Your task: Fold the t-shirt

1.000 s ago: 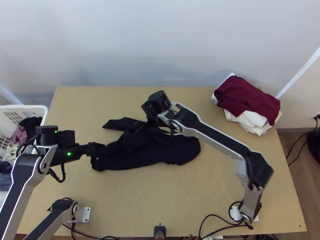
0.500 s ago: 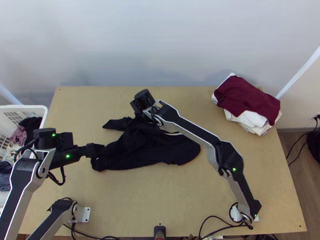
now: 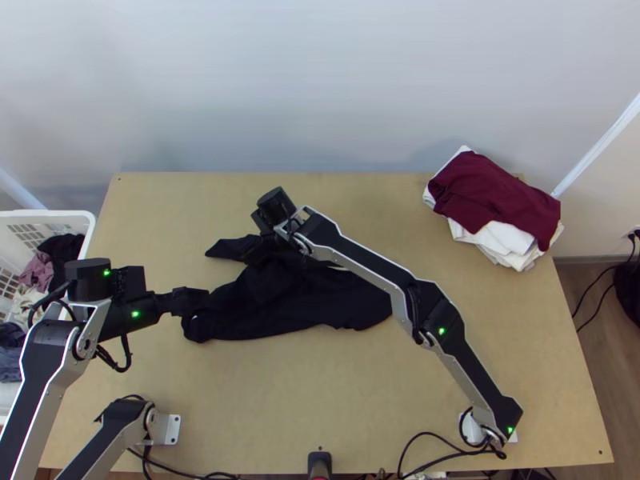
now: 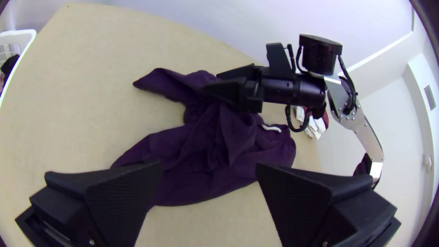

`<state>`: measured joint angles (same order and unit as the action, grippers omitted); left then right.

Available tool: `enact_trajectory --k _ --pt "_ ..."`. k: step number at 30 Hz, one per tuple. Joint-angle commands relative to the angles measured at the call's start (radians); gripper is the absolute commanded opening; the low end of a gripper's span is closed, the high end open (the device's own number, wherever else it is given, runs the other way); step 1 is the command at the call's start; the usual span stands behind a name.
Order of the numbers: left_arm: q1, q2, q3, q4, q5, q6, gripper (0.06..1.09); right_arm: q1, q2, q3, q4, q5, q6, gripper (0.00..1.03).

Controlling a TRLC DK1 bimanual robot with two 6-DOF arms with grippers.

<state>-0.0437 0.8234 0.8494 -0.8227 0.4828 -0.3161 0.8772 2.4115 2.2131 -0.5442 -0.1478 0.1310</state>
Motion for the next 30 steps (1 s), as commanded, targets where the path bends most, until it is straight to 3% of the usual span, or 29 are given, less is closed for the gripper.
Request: enact_trajectory --k 1,2,3,5,8,16,21,30 --pt "0.005 -0.013 -0.023 0.014 0.008 -0.023 1.04 0.017 0.034 0.026 -0.02 -0.007 0.015 0.92" --pt "0.005 -0.013 -0.023 0.016 0.008 -0.023 1.04 0.02 0.035 0.026 -0.026 -0.007 0.015 0.92" --pt "0.005 -0.013 -0.024 0.019 0.008 -0.023 1.04 0.022 0.037 0.026 -0.034 -0.007 0.015 0.85" --pt "0.005 -0.013 -0.029 0.03 0.008 -0.023 1.04 0.022 0.037 0.023 -0.037 -0.007 0.018 0.6" --pt "0.005 -0.007 -0.033 0.043 0.008 -0.023 1.04 0.02 0.02 0.013 -0.043 -0.006 0.01 0.15" --pt "-0.021 0.019 -0.042 0.092 0.008 -0.026 1.04 -0.006 -0.1 -0.105 -0.011 0.03 0.019 0.12" --pt "-0.09 0.069 -0.032 0.151 0.008 -0.052 1.03 -0.018 -0.206 -0.271 0.139 0.067 0.015 0.03" --pt "-0.237 0.273 0.014 0.26 0.008 -0.064 1.03 -0.047 -0.267 -0.351 0.158 0.088 0.028 0.03"
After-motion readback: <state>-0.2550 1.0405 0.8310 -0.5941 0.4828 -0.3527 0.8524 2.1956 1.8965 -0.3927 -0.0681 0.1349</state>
